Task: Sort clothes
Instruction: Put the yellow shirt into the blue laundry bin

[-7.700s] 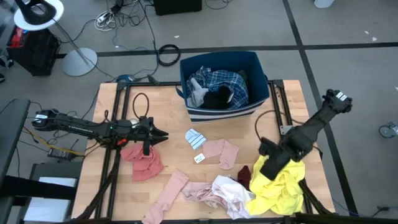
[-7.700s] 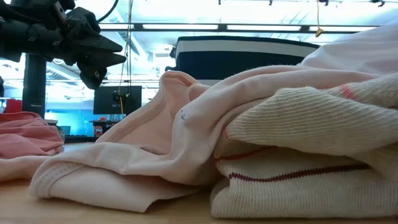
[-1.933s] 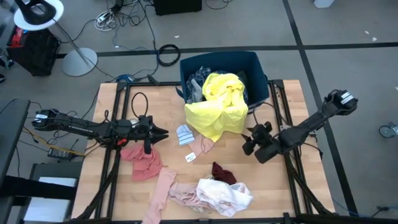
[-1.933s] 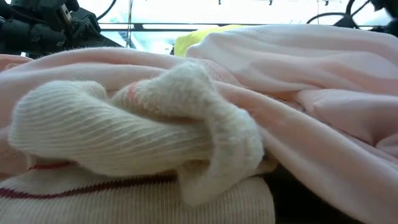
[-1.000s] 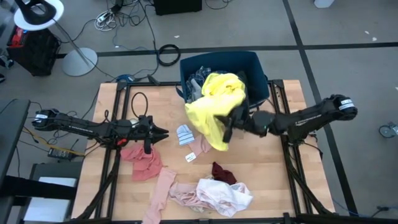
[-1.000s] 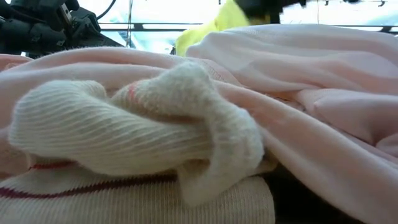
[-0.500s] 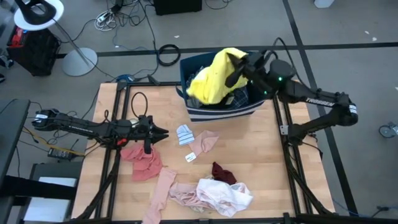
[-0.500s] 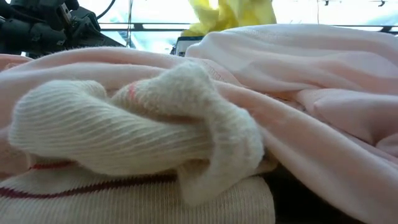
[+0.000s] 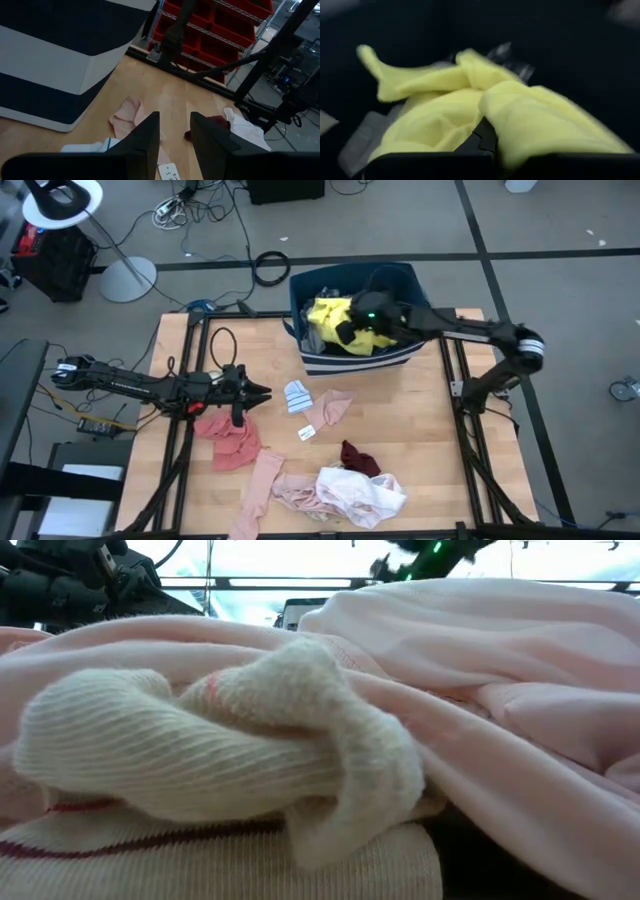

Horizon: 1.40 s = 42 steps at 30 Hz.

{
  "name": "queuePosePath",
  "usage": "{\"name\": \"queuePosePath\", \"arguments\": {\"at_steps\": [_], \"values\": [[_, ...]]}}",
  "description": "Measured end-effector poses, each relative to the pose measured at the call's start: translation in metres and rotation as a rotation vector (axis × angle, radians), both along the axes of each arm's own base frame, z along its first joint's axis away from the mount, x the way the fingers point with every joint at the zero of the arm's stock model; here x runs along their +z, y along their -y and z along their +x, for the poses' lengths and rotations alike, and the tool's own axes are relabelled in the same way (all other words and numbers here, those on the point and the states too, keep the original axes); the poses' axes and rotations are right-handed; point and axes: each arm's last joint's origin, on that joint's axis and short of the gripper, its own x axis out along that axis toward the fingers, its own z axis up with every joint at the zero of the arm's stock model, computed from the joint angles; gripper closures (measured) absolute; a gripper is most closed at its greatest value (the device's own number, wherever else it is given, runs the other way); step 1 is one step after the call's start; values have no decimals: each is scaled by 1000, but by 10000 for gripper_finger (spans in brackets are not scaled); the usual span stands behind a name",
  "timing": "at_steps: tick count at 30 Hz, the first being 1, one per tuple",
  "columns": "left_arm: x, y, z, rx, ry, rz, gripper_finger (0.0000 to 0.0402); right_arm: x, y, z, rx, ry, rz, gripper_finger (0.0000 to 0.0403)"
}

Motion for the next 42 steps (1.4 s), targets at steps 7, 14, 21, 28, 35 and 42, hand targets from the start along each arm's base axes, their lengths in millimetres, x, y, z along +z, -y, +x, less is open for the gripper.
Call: {"name": "queuePosePath", "arguments": {"at_steps": [7, 14, 21, 28, 35, 42], "values": [[0, 0, 0, -1, -5, 0, 286, -51, 39, 25, 60, 60, 255, 354], [0, 0, 0, -4, -4, 1, 286, -76, 61, 27, 59, 66, 399, 277], [-1, 0, 0, -5, -15, 2, 286, -53, 56, 20, 135, 128, 342, 245], [-2, 0, 0, 0, -19, 7, 286, 14, 35, -16, 192, 254, 222, 246], [-2, 0, 0, 11, -24, 30, 286, 58, -1, -55, 237, 306, 173, 246], [-2, 0, 0, 13, -24, 30, 287, 63, -23, -83, 40, 154, 96, 247]]}}
